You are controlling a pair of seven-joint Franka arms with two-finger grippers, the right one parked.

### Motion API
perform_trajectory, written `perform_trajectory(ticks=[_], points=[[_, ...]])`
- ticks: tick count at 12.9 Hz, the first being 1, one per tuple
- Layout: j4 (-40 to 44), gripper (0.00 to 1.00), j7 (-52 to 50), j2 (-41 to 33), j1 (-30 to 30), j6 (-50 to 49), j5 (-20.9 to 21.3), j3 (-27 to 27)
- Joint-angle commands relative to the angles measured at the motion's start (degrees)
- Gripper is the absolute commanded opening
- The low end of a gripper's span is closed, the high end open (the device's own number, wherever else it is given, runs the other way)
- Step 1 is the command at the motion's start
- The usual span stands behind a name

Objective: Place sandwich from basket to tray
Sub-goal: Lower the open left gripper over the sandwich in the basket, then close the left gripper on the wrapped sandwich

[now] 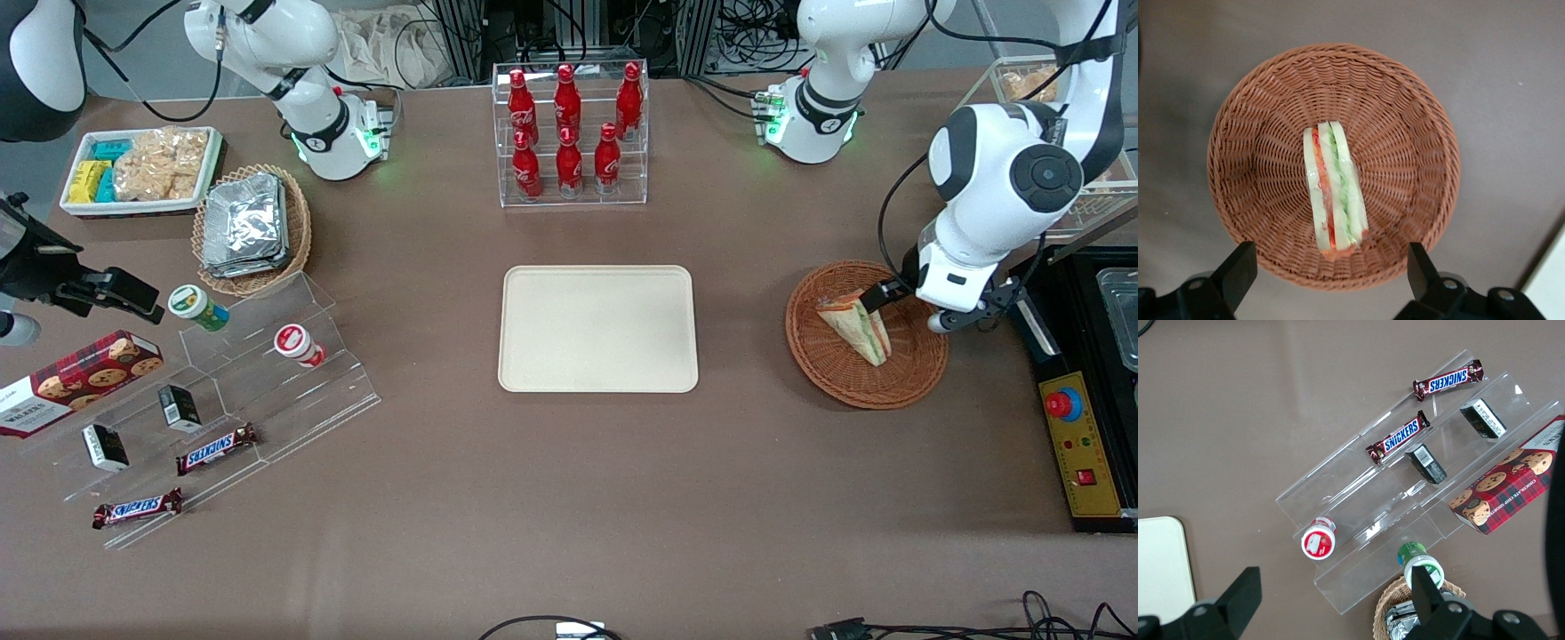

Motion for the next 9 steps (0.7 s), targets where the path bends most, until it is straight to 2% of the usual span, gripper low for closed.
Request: perform_trajectory(ticks=[1, 9], points=[[-5.19, 1.0, -1.02, -1.23, 1.24, 6.63, 0.62, -0.11], [-9.07, 1.0, -6.47, 3.42, 1.06, 15.61, 0.62, -0.2]])
